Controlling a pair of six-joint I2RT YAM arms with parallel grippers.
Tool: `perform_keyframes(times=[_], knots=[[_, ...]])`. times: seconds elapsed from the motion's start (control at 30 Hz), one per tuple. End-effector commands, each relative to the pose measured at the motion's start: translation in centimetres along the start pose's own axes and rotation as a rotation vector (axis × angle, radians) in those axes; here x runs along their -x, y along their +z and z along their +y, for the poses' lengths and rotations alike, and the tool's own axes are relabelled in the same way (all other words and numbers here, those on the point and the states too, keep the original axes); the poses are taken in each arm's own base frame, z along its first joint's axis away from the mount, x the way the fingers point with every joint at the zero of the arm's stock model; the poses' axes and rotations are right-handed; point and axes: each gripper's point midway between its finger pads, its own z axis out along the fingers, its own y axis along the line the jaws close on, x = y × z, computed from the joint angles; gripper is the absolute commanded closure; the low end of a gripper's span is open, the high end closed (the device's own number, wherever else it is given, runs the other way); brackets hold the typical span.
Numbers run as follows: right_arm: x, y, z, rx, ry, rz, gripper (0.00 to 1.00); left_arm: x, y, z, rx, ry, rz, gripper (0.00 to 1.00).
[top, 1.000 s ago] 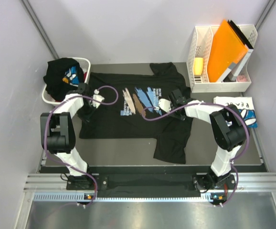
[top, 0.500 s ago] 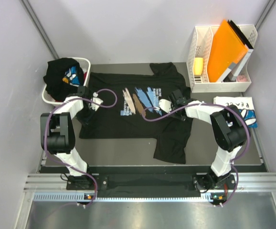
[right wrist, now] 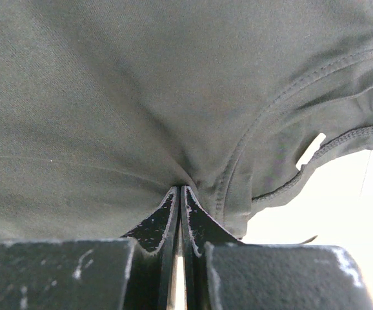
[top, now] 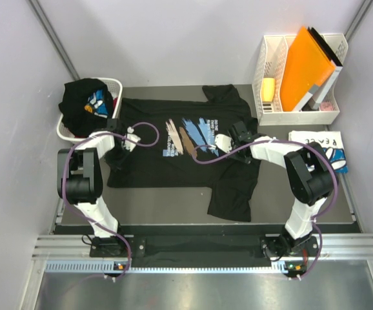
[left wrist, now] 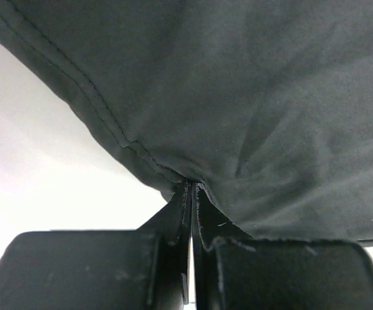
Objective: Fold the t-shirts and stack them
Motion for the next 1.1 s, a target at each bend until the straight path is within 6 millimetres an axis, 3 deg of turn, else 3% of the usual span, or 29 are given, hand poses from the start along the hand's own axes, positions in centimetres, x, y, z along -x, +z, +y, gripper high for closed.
perform_keyframes(times=[0.0,0.2,0.33,0.5,0.73,0.83,0.9,0.97,1.07], knots=[[-0.1,-1.0,0.0,0.001,0.030,-0.009,1.00,-0.1,1.1,1.4,0.073,-0.025,0.007,1.00],[-0.4,-1.0,0.3,0.005,0.035,-0.008,1.00,-1.1,0.8,4.4,0.240,-0.039,0.055,1.00],[-0.5,-0.9,0.6,0.011,0.033,-0.004,1.00,-0.8,0.3,5.3,0.269,-0.071,0.047,1.00],[-0.6,-0.9,0.6,0.011,0.029,0.002,1.00,-0.4,-0.5,4.9,0.235,-0.079,0.018,1.00],[-0.4,-1.6,0.7,0.004,0.026,-0.008,0.99,1.8,-3.9,1.8,0.065,-0.006,-0.172,1.00],[0.2,-2.5,0.4,-0.003,0.024,-0.028,0.85,1.7,-5.2,1.0,0.036,0.053,-0.220,1.00],[0.9,-3.6,0.1,-0.015,0.022,-0.053,0.70,2.0,-6.3,0.6,0.022,0.093,-0.264,1.00],[2.1,-5.2,-0.4,-0.027,0.027,-0.089,0.58,2.6,-7.2,0.2,0.001,0.110,-0.308,1.00],[3.5,-8.1,-1.1,-0.021,0.041,-0.136,0.49,2.9,-8.5,-0.1,-0.005,0.165,-0.356,0.97]])
